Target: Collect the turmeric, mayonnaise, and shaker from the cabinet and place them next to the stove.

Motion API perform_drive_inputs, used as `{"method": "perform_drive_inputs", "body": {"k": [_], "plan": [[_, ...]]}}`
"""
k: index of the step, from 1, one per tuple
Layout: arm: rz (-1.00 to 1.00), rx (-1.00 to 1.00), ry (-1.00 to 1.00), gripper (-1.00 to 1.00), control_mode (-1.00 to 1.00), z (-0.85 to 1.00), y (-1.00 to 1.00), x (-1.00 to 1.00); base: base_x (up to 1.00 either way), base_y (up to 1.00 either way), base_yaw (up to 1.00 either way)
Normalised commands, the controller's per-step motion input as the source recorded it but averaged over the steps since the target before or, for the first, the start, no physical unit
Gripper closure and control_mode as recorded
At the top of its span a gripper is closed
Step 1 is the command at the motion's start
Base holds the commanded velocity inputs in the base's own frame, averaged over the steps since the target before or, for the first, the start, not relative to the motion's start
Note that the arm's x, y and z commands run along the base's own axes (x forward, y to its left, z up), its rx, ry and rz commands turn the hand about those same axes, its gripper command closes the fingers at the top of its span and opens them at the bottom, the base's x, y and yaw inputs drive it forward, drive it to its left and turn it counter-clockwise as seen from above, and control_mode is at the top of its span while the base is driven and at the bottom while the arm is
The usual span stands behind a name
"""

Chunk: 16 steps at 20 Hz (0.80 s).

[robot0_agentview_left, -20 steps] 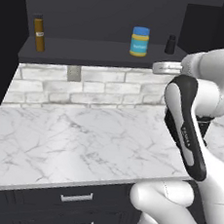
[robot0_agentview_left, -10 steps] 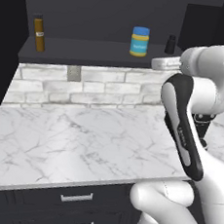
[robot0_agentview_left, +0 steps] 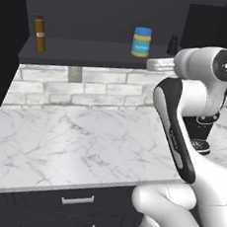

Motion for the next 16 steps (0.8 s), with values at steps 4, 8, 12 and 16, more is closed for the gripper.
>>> {"method": "perform_drive_inputs", "body": {"k": [4,8,12,16], "plan": [[-0.08,0.0,0.02,-1.0,-1.0,0.0,0.0,0.21,0.0,0.0,0.0],[-0.03,0.0,0.0,-1.0,-1.0,0.0,0.0,0.17,0.0,0.0,0.0],[0.0,0.03,0.0,-1.0,-1.0,0.0,0.0,0.11,0.0,0.0,0.0],[-0.01,0.02,0.0,-1.0,-1.0,0.0,0.09,0.13,0.0,0.0,0.0]]}}
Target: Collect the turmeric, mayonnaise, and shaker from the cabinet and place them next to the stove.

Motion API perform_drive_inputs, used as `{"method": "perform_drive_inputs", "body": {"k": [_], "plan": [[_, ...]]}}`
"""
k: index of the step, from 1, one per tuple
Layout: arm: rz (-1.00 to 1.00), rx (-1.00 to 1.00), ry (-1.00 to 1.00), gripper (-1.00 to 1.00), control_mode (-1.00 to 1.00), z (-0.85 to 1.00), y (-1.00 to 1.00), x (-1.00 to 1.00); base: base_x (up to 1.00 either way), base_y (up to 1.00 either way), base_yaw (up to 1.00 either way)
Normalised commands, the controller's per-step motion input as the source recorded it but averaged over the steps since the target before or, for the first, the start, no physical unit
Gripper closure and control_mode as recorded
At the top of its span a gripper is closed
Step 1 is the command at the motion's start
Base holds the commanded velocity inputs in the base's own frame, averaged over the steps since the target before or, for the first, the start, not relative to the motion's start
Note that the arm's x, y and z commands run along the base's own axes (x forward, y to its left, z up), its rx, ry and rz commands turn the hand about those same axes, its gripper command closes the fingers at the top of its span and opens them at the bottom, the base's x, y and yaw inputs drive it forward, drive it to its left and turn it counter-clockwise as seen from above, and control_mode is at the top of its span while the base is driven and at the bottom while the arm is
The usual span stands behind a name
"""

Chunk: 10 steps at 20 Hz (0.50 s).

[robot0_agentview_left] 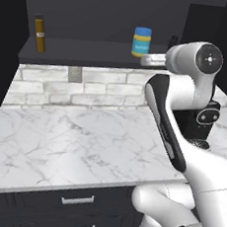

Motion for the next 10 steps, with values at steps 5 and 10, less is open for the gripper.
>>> {"method": "perform_drive_inputs", "body": {"k": [5,10], "plan": [[0.0,0.01,0.0,-1.0,-1.0,0.0,0.16,0.2,0.0,0.0,0.0],[0.0,0.08,0.0,-1.0,-1.0,0.0,0.02,0.36,0.0,0.0,0.0]]}}
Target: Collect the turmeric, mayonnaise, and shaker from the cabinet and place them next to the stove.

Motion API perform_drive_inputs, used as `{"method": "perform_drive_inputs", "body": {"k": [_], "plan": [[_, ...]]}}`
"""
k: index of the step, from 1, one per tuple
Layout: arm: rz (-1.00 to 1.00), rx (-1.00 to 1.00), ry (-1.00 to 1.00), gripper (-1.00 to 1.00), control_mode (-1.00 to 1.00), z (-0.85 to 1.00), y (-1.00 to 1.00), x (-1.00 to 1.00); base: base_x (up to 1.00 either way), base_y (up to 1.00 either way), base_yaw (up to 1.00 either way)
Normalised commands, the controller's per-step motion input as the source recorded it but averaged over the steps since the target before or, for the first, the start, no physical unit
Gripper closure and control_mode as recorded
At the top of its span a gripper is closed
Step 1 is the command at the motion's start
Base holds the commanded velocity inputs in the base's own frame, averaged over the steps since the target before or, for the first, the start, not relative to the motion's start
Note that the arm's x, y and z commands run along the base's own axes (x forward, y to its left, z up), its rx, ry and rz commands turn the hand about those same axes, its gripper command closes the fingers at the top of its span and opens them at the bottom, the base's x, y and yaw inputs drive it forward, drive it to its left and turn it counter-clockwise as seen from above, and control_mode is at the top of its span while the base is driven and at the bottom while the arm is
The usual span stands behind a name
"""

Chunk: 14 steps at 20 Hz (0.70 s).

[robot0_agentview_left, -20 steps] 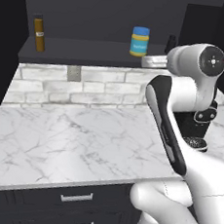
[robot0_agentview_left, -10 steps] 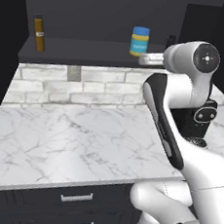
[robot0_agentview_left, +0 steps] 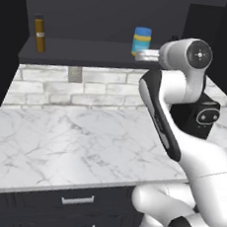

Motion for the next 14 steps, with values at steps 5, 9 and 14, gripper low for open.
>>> {"method": "perform_drive_inputs", "body": {"k": [5,9,14], "plan": [[0.0,0.1,0.0,-1.0,-1.0,0.05,0.0,0.46,0.0,0.0,0.0],[0.0,0.05,0.0,-1.0,-1.0,0.21,-0.01,0.42,0.0,0.0,0.0],[0.0,0.0,-0.01,-1.0,-1.0,0.17,-0.02,0.37,0.0,0.0,0.0]]}}
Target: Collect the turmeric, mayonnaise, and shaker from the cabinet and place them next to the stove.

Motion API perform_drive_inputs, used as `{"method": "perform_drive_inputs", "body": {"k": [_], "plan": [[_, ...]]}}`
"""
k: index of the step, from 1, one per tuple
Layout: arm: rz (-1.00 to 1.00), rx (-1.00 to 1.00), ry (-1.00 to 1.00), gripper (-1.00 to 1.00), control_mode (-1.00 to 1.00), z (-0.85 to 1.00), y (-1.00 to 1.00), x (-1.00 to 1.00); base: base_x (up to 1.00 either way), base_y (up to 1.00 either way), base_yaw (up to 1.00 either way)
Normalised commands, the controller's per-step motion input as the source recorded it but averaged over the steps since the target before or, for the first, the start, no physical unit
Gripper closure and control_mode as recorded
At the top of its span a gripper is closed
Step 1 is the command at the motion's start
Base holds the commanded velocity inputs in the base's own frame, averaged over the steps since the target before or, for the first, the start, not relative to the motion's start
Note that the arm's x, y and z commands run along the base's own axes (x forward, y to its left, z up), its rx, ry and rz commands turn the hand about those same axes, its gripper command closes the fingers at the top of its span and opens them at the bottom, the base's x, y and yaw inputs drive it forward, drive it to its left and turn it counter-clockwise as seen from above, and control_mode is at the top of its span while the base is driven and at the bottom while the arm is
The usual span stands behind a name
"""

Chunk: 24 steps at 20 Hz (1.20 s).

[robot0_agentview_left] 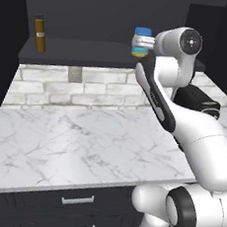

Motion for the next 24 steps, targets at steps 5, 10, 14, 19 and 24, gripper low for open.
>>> {"method": "perform_drive_inputs", "body": {"k": [5,10,14,19,24], "plan": [[0.0,0.0,-0.06,-1.0,-1.0,0.15,-0.09,0.22,0.0,0.0,0.0],[0.0,-0.02,-0.08,-1.0,-1.0,0.01,-0.04,0.01,0.0,0.0,0.0],[-0.02,-0.03,-0.03,-1.0,-1.0,0.0,-0.09,0.02,0.0,0.0,0.0],[0.0,-0.03,-0.02,-1.0,-1.0,0.0,-0.02,0.11,0.0,0.0,0.0],[-0.01,0.0,0.0,-1.0,-1.0,0.04,0.0,0.17,0.0,0.0,0.0]]}}
